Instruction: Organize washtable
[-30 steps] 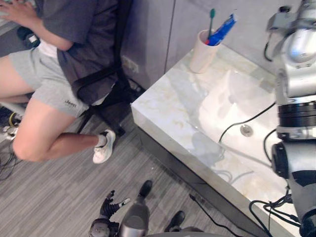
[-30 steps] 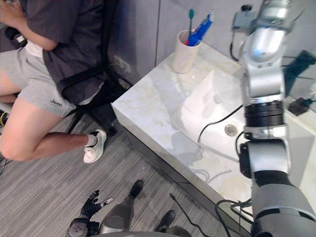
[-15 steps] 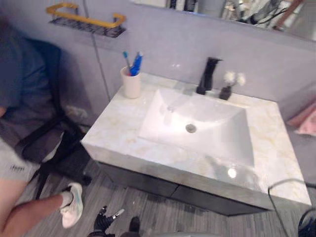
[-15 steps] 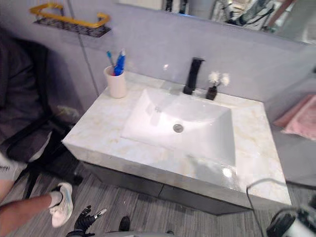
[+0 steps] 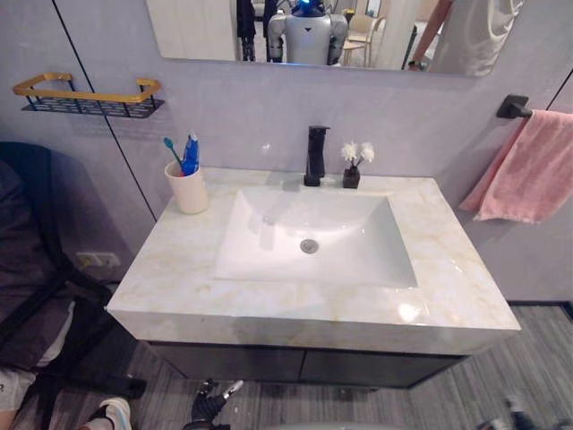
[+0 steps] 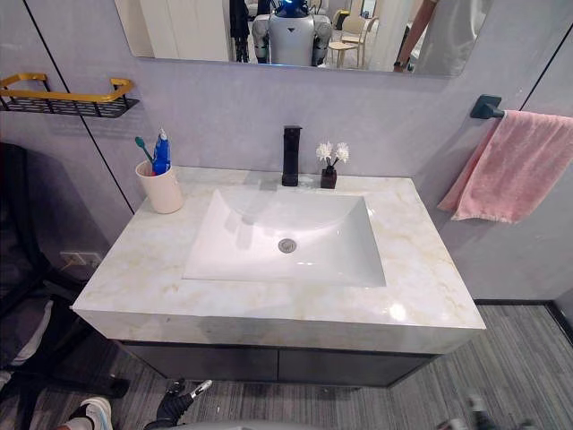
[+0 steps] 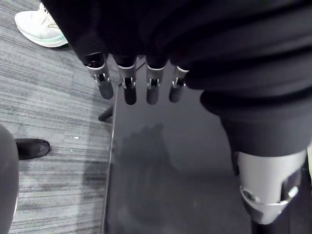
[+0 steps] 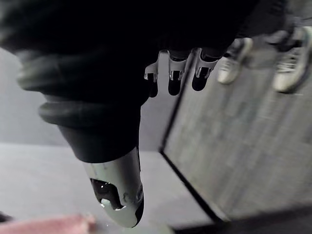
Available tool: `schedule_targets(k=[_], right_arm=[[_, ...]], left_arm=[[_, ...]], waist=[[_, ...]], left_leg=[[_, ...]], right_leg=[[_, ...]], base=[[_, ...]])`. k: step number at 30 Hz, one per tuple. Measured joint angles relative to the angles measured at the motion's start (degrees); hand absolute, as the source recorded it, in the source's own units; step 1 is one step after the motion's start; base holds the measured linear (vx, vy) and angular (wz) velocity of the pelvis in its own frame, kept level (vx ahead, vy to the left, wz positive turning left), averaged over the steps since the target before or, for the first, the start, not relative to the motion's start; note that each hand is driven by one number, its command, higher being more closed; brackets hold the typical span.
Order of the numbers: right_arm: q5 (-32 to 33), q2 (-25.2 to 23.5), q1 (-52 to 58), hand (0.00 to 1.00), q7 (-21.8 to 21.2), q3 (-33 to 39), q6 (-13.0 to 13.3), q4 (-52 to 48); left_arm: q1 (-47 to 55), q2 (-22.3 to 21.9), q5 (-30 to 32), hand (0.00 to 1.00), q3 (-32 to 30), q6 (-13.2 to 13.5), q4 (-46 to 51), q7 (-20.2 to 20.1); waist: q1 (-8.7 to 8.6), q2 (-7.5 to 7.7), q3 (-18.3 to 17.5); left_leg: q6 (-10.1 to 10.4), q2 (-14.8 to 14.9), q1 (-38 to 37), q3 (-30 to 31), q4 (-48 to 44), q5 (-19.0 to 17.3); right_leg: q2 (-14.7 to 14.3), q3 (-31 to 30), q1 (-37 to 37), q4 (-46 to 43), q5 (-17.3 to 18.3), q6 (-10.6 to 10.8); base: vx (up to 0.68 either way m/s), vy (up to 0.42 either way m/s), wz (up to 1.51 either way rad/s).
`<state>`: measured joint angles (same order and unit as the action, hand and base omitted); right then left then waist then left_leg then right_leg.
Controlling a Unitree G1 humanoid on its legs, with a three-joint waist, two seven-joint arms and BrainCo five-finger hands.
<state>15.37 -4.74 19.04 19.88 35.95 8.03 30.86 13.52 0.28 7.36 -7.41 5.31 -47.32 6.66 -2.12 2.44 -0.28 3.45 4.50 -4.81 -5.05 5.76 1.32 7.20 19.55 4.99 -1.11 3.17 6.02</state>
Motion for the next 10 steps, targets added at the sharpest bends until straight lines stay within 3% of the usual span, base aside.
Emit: schedule_targets(k=[5,10], right_arm=[[-2.5,0.4,-0.1,0.00,-9.5,-4.1,-2.3,14.7],[-6.7,0.7,-1.8,0.00,-12.7,-7.9,-3.0,20.6]], left_arm=[[-0.5,0.9,0.1,0.00,3.5,0.0,-0.6,-0.2],[-2.3,2.2,0.6,0.00,6.0,0.3,-2.0,-0.4]], waist=[[0.46,-0.93,1.3],[0.45,-0.34,3.5]], left_leg=[[-0.3,-1.4,-1.2,1.2,0.1,-0.1],[-0.4,-2.5,-2.0,3.6,-0.2,-0.1]], right_leg=[[1.0,1.0,1.9,-0.1,0.3,0.9],[1.4,2.7,3.8,0.6,0.3,1.2]], base=[[0.07,0.029,0.12],[0.08,0.020,0.21]])
